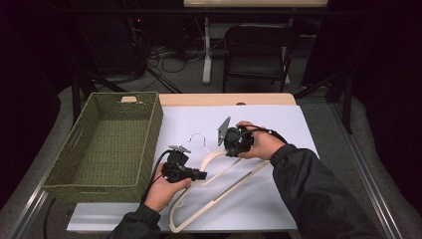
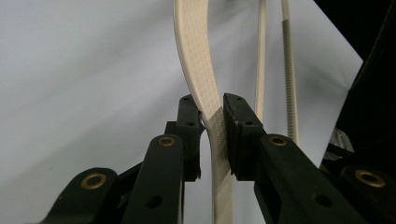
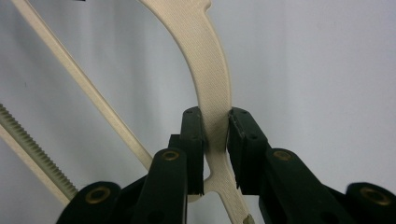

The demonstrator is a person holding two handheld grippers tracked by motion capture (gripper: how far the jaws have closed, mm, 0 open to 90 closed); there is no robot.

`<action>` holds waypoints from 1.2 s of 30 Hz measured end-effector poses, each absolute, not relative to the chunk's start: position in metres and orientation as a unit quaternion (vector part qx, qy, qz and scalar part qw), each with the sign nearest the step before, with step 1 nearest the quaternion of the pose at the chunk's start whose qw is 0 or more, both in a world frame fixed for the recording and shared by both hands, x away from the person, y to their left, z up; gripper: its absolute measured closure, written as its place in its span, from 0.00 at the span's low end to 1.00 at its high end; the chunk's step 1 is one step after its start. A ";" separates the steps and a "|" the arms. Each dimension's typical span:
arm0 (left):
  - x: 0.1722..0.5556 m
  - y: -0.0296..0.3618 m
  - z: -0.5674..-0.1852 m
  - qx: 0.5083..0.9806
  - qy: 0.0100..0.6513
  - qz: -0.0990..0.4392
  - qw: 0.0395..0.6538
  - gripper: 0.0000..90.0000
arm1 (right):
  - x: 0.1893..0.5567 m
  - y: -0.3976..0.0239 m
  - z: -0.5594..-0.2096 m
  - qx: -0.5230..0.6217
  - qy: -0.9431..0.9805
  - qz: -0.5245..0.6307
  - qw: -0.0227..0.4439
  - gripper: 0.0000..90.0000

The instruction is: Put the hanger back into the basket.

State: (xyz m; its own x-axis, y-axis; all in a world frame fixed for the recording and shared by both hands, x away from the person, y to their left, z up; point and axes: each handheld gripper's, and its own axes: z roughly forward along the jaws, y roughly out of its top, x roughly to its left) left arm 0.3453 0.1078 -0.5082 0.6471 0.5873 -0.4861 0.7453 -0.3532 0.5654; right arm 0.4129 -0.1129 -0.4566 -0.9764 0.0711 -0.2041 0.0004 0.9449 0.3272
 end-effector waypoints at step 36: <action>0.337 0.114 -0.488 0.798 0.412 -0.120 0.423 0.97 | 0.405 -0.124 -0.433 0.043 0.967 0.207 0.142 0.60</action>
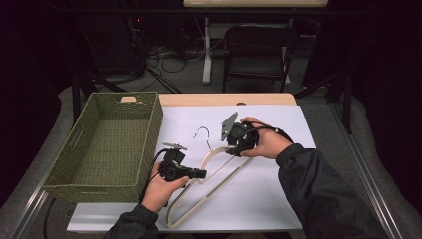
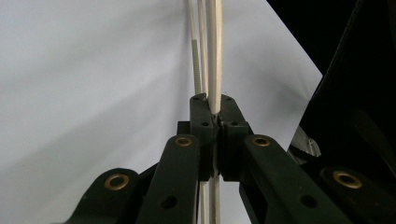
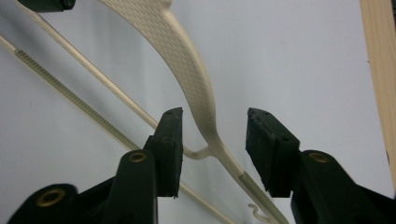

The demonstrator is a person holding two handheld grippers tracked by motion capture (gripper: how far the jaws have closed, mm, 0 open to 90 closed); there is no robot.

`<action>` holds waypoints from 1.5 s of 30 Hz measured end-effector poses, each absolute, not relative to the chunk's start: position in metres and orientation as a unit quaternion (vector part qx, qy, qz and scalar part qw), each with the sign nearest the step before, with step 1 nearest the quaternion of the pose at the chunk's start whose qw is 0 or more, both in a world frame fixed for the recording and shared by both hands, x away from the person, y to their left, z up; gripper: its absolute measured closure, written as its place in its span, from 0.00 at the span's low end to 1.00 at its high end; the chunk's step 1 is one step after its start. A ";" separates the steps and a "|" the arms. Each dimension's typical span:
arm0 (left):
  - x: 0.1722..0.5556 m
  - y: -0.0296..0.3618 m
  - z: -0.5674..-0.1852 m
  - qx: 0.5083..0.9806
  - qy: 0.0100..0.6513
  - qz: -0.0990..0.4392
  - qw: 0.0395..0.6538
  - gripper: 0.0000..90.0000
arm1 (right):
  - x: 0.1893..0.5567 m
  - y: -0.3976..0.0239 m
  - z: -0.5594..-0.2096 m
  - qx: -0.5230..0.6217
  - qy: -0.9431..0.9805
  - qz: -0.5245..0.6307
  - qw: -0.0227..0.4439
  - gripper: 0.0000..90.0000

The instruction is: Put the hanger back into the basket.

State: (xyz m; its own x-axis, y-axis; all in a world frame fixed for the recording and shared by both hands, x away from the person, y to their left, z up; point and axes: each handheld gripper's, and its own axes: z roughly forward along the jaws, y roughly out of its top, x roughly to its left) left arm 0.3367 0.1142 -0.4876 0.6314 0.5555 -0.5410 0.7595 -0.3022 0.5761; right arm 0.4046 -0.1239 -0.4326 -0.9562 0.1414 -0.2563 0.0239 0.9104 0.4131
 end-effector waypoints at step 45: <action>0.330 0.245 -0.359 0.728 0.487 0.106 0.472 0.97 | 0.413 -0.163 -0.436 0.099 0.960 0.219 0.141 0.50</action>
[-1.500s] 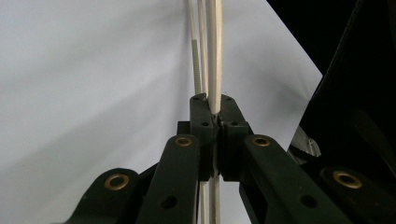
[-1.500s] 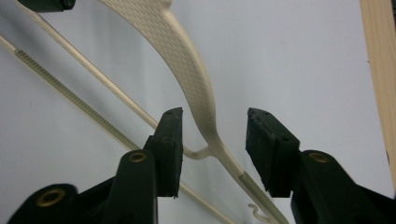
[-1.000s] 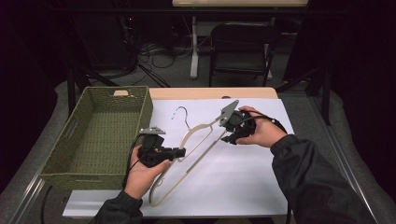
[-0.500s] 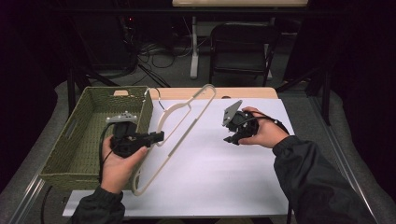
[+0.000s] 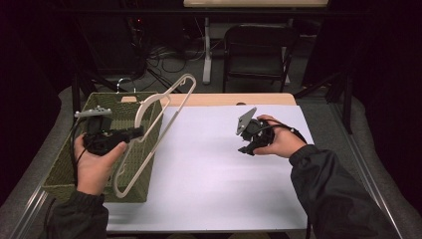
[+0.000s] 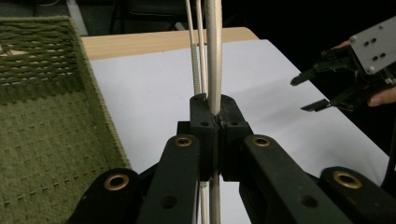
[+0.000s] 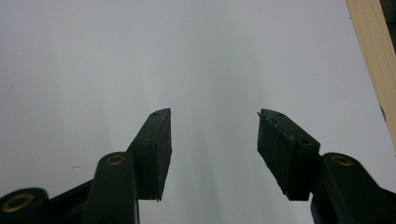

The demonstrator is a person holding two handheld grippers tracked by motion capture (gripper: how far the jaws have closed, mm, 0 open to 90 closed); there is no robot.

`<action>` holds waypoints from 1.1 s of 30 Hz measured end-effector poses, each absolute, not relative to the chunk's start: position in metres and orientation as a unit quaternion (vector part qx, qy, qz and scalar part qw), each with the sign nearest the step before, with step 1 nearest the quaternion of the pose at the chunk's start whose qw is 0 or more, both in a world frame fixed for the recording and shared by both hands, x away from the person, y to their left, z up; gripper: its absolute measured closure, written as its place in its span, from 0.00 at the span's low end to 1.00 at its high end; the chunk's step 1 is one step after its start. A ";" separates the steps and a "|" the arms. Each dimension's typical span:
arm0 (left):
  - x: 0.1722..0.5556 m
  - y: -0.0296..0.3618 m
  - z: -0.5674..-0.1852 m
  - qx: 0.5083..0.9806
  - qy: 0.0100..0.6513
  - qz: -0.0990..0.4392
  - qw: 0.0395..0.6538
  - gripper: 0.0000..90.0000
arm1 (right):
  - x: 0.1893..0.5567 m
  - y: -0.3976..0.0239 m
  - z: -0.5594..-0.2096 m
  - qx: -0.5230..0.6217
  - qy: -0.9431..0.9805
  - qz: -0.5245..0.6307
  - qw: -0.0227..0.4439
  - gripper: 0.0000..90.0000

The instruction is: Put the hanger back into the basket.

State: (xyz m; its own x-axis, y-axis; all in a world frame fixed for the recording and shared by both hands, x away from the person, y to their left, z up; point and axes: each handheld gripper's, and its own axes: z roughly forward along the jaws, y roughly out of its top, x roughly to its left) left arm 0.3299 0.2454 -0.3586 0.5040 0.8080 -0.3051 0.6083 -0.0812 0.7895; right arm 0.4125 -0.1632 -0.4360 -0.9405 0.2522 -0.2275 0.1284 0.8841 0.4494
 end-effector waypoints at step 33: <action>0.365 0.340 -0.364 0.777 0.455 0.234 0.366 0.97 | 0.415 -0.165 -0.442 0.109 0.961 0.210 0.141 0.49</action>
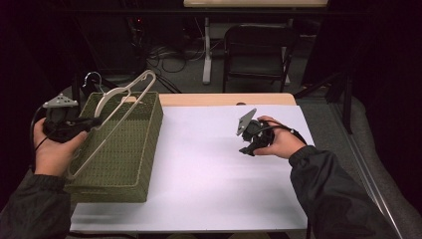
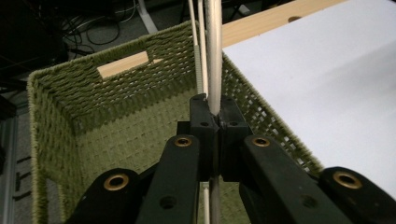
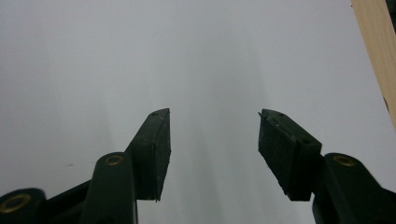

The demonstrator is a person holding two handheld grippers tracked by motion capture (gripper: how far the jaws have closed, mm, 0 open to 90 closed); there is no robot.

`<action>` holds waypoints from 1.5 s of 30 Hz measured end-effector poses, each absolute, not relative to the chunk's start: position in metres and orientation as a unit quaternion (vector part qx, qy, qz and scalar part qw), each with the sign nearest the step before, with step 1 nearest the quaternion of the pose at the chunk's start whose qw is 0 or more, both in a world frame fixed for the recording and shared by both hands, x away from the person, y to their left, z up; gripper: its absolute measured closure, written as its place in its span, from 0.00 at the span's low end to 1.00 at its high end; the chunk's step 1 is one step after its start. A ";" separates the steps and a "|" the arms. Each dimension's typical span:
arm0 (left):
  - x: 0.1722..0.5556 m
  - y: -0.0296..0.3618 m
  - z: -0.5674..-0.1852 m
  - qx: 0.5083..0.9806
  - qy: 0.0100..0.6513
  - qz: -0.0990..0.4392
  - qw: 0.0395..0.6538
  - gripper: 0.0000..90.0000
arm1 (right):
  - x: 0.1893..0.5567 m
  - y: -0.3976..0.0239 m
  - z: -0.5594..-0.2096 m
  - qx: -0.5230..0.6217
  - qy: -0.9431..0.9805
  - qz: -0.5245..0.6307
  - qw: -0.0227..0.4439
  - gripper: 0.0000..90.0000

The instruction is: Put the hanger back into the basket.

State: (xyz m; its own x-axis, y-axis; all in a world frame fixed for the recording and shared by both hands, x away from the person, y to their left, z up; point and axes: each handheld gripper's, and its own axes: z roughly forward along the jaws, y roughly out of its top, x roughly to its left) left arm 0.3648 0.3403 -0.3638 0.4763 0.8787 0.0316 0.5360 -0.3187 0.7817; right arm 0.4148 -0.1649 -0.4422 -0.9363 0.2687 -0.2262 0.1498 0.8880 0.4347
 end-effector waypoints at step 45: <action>0.352 0.358 -0.427 0.814 0.421 0.203 0.346 0.73 | 0.414 -0.170 -0.450 0.118 0.961 0.206 0.141 0.49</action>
State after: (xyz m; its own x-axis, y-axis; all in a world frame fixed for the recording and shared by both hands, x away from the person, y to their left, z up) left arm 0.3520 0.3581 -0.4274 0.5639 0.8250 0.0384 0.5442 -0.4062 0.7341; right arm 0.4137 -0.1704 -0.4498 -0.9325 0.2845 -0.2226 0.1683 0.8874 0.4292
